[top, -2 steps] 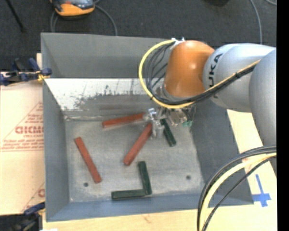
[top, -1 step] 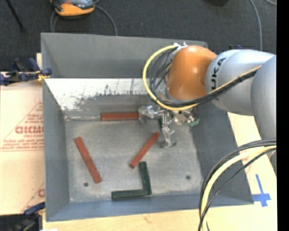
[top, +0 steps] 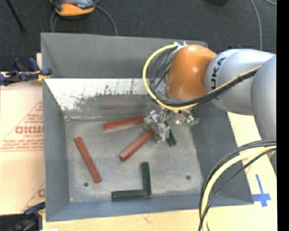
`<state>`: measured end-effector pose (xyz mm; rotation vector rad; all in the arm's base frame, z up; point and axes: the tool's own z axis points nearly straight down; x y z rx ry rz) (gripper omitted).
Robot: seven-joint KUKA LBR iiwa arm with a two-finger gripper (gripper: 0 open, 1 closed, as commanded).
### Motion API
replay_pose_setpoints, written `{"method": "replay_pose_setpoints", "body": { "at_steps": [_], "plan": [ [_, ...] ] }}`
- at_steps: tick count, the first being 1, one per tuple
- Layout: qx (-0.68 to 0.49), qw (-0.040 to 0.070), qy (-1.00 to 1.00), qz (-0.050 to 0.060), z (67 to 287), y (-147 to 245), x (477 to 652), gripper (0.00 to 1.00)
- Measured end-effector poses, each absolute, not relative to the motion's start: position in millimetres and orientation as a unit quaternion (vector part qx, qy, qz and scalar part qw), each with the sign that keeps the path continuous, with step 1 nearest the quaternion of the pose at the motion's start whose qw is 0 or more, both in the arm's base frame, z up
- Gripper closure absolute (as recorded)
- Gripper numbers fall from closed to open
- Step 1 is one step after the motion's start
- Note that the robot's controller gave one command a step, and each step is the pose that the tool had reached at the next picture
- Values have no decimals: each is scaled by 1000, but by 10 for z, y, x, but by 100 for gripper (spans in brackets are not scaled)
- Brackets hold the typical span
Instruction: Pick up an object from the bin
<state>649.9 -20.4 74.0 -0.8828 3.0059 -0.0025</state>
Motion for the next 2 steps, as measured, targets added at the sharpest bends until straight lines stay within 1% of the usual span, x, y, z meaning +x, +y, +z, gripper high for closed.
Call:
{"method": "replay_pose_setpoints", "body": {
  "at_steps": [1, 2],
  "plan": [
    [-281, 4, 960, 0, 734, -204, 6495, 100],
    [-278, 6, 960, -2, 2511, -420, 6386, 100]
  ]
}}
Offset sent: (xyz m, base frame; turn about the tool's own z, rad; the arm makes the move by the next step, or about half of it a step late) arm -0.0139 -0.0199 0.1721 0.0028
